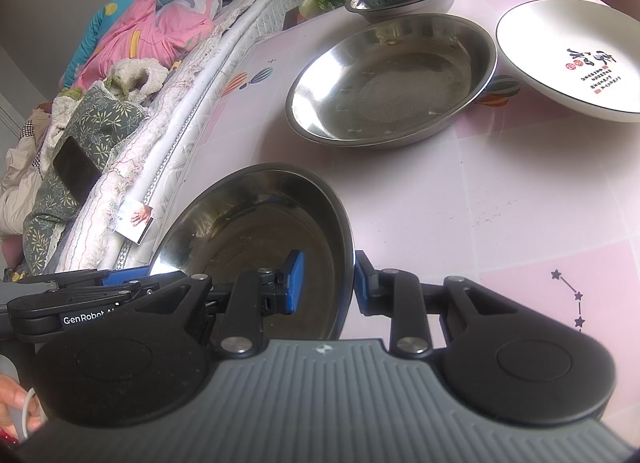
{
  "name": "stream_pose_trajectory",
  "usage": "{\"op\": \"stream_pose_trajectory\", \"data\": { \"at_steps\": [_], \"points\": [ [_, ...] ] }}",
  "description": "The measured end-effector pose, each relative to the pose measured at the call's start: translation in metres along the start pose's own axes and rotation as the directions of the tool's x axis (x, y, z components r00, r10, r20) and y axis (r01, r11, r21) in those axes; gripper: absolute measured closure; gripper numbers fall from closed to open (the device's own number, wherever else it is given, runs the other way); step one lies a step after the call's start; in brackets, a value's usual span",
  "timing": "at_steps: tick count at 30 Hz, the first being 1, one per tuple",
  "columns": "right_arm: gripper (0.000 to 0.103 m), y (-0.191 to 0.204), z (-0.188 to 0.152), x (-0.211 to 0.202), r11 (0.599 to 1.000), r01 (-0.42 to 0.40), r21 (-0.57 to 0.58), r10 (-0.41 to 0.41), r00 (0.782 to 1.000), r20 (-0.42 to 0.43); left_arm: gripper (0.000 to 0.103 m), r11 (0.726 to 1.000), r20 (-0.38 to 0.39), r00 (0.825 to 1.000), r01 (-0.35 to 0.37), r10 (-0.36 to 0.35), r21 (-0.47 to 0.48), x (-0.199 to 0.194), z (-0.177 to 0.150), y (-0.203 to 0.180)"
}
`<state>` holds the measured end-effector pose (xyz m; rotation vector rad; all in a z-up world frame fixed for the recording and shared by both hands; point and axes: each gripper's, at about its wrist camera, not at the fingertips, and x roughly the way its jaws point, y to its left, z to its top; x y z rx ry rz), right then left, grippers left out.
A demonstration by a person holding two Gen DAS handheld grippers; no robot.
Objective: Organize plates and bowls
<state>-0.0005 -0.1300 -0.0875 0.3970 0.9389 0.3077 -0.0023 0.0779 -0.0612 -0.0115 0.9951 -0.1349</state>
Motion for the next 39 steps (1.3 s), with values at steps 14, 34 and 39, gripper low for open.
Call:
{"op": "stream_pose_trajectory", "data": {
  "at_steps": [14,34,39],
  "points": [
    [0.077,0.000,0.000,0.000,1.000,0.000,0.000,0.000,1.000,0.000,0.059,1.000,-0.001,1.000,-0.001,0.001,0.002,0.000,0.000,-0.001],
    [0.077,0.001,0.003,-0.009,0.999,0.022,-0.029,-0.021,0.999,0.038,0.060,1.000,0.020,1.000,-0.006,0.006,-0.001,0.000,0.002,0.005],
    [0.077,-0.002,0.002,-0.008,0.999,0.028,-0.020,-0.027,0.999,0.038,0.060,1.000,0.012,1.000,-0.008,0.008,-0.015,0.004,0.003,0.010]
  ]
}}
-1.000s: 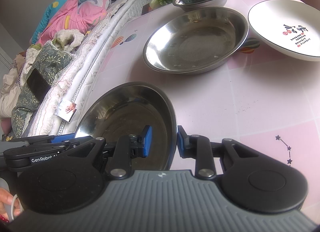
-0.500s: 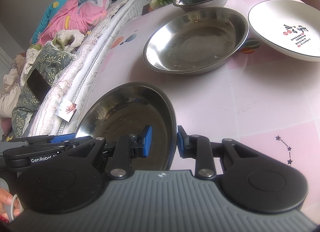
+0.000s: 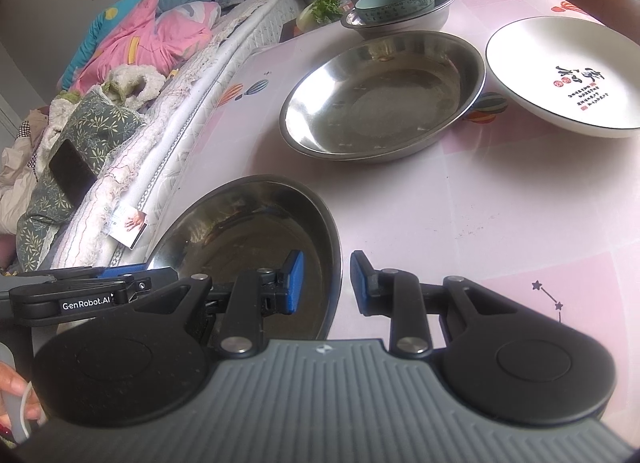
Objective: Organize plates and bowls
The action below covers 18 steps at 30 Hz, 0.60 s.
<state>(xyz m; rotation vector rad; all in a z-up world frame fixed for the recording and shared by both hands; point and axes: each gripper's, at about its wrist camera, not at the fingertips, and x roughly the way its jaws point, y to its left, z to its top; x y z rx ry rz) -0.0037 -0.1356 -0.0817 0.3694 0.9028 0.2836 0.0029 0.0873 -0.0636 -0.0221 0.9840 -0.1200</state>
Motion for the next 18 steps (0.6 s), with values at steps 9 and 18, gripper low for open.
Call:
{"op": "stream_pose_trajectory", "data": {
  "at_steps": [9,18],
  "points": [
    [0.085,0.004,-0.012,0.006,1.000,-0.007,-0.016,0.007,1.000,-0.028,0.072,1.000,-0.032,0.999,0.015,-0.015,-0.010,0.007,-0.006,0.003],
    [0.088,0.009,-0.014,0.003,0.999,0.002,-0.045,-0.002,1.000,-0.009,0.080,1.000,-0.023,1.000,-0.010,0.010,0.014,0.005,-0.007,-0.001]
  ]
}}
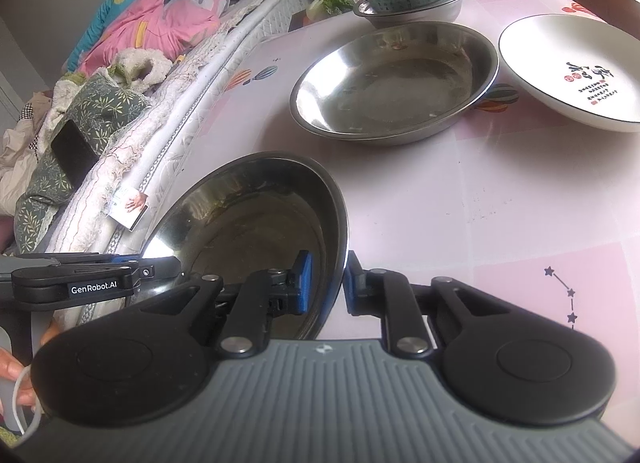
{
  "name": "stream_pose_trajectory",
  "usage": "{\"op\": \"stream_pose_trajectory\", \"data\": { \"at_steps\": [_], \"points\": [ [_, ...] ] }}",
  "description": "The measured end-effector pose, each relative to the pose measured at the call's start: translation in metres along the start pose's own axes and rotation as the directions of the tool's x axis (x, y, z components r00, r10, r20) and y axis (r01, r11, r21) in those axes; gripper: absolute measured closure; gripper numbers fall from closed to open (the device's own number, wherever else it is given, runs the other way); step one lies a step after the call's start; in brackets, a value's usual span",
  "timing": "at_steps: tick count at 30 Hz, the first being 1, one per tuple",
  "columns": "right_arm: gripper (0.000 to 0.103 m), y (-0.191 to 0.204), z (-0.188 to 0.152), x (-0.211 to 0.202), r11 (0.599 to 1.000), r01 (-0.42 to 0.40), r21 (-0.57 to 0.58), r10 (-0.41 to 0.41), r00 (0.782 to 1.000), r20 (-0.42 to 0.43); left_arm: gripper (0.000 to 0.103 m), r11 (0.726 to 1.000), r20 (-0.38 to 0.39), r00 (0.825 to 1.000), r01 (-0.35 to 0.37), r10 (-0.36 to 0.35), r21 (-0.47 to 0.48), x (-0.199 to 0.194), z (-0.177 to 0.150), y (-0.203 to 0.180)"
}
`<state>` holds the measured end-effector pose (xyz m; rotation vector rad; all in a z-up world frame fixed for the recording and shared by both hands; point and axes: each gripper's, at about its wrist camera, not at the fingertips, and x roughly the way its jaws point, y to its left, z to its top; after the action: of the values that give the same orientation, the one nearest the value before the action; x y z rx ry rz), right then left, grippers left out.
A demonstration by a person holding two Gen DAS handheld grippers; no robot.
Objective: Organize plates and bowls
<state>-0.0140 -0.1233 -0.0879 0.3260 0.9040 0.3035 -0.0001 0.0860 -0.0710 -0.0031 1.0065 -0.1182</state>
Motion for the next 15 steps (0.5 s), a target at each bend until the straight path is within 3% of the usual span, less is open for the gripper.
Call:
{"op": "stream_pose_trajectory", "data": {
  "at_steps": [15],
  "points": [
    [0.088,-0.0022,0.0014,-0.0044,1.000,-0.010,0.001,0.010,1.000,0.016,0.080,1.000,0.019,1.000,-0.020,0.020,0.014,-0.0083,0.0051,-0.0054]
  ]
}}
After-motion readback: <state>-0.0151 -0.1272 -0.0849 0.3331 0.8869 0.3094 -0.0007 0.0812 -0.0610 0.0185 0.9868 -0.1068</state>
